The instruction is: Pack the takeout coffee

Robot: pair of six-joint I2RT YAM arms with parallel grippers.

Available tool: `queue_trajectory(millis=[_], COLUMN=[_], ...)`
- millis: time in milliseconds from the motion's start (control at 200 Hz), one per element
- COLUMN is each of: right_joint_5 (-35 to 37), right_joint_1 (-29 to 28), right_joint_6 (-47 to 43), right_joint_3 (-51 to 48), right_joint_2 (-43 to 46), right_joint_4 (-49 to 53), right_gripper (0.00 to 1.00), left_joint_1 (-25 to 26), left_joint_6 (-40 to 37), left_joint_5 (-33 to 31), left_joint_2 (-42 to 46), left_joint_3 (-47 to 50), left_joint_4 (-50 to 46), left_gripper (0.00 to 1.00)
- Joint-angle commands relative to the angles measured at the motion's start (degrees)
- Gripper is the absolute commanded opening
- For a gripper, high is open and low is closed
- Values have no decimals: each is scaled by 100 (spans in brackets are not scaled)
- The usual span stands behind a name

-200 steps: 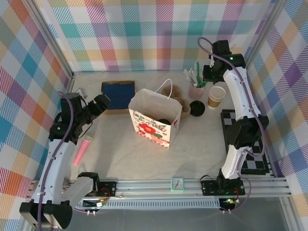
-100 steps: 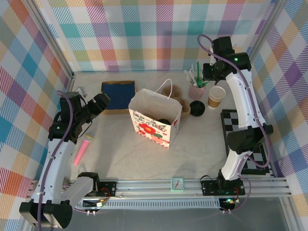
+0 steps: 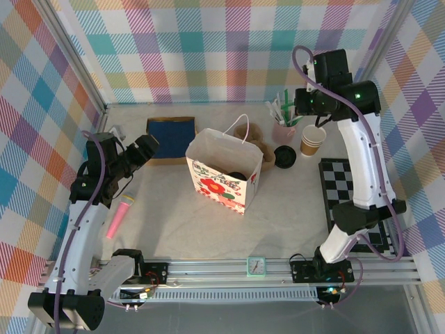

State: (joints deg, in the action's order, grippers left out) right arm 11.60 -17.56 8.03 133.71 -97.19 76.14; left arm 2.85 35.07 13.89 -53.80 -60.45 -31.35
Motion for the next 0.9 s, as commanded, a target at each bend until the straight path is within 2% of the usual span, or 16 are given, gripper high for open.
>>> queue_trajectory(millis=[0, 195, 340, 550, 895], right_joint_5=[71, -98, -499, -1915, -3454], right_joint_1=[-138, -423, -644, -740, -756], right_joint_6=[-133, -196, -233, -252, -79], right_joint_3=[182, 207, 200, -173, -366], right_joint_2=[247, 510, 679, 1058, 1321], right_joint_4=[175, 139, 69, -348, -600], right_gripper=[12, 12, 12, 13, 14], left_joint_1=[-56, -43, -46, -48, -47], left_joint_6=[-79, -70, -64, -44, -79], left_joint_5=[35, 1, -5, 46, 8], left_joint_2=[36, 67, 47, 49, 177], left_joint_3=[-211, -213, -213, -152, -82], left_joint_4=[59, 42, 44, 86, 6], left_gripper=[76, 76, 76, 75, 75])
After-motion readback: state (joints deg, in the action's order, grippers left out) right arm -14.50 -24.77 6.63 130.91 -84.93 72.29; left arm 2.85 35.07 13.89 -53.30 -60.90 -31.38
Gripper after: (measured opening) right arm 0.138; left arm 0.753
